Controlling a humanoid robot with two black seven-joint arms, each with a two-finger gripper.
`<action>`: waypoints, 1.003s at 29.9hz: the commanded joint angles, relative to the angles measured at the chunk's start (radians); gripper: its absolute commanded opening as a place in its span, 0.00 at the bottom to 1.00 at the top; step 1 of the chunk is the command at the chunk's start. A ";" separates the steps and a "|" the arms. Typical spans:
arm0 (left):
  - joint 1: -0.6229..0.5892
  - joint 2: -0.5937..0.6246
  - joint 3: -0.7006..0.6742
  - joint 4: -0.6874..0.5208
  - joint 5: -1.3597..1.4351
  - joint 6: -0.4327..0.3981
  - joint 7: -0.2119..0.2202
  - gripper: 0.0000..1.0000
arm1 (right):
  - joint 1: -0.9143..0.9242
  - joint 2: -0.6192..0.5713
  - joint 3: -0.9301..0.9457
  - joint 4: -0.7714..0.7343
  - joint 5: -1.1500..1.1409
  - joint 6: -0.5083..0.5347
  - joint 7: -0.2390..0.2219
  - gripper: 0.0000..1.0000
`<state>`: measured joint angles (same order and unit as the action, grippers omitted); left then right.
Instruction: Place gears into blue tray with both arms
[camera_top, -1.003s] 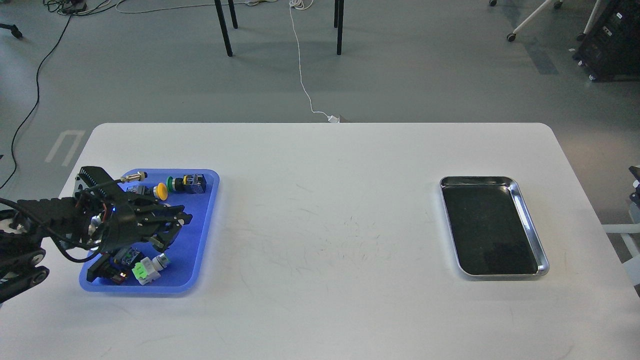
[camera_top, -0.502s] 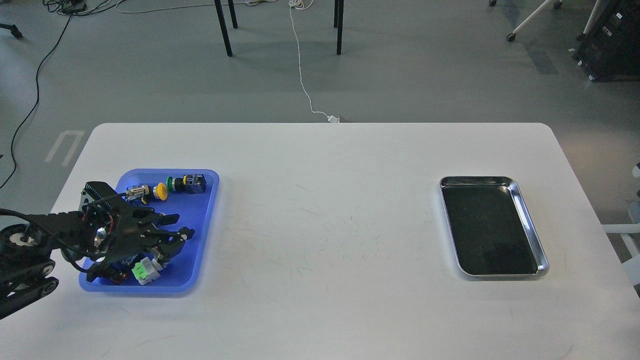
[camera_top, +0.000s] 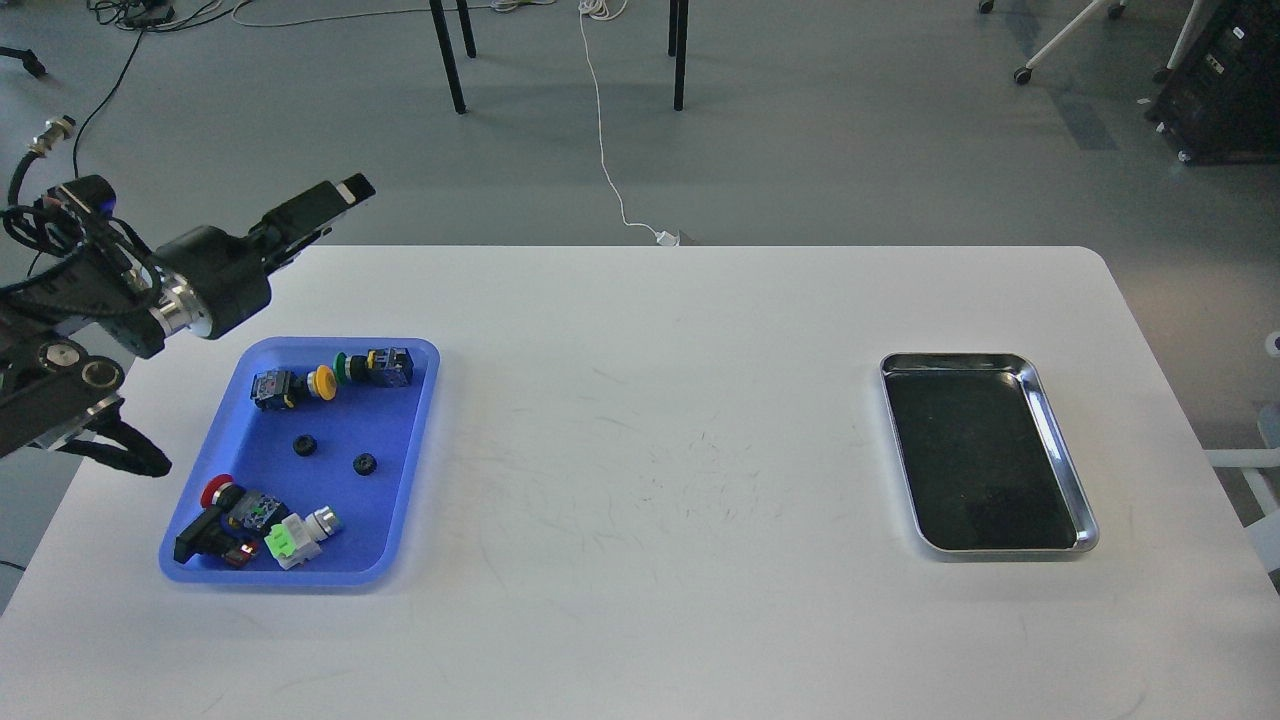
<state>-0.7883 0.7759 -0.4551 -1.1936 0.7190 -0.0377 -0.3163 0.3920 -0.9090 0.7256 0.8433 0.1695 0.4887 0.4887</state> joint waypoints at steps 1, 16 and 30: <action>-0.014 -0.070 -0.074 0.017 -0.305 -0.010 -0.001 0.98 | 0.040 0.053 0.064 0.005 0.001 0.000 0.000 0.99; -0.071 -0.429 -0.361 0.563 -0.745 -0.246 0.040 0.98 | 0.382 0.356 0.081 -0.189 0.001 -0.056 -0.159 0.99; -0.068 -0.514 -0.353 0.667 -0.836 -0.269 0.071 0.98 | 0.533 0.690 0.149 -0.598 0.001 -0.050 -0.216 0.99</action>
<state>-0.8597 0.2701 -0.8099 -0.5267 -0.1173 -0.3118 -0.2417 0.9236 -0.2269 0.8822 0.2470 0.1704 0.4341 0.2763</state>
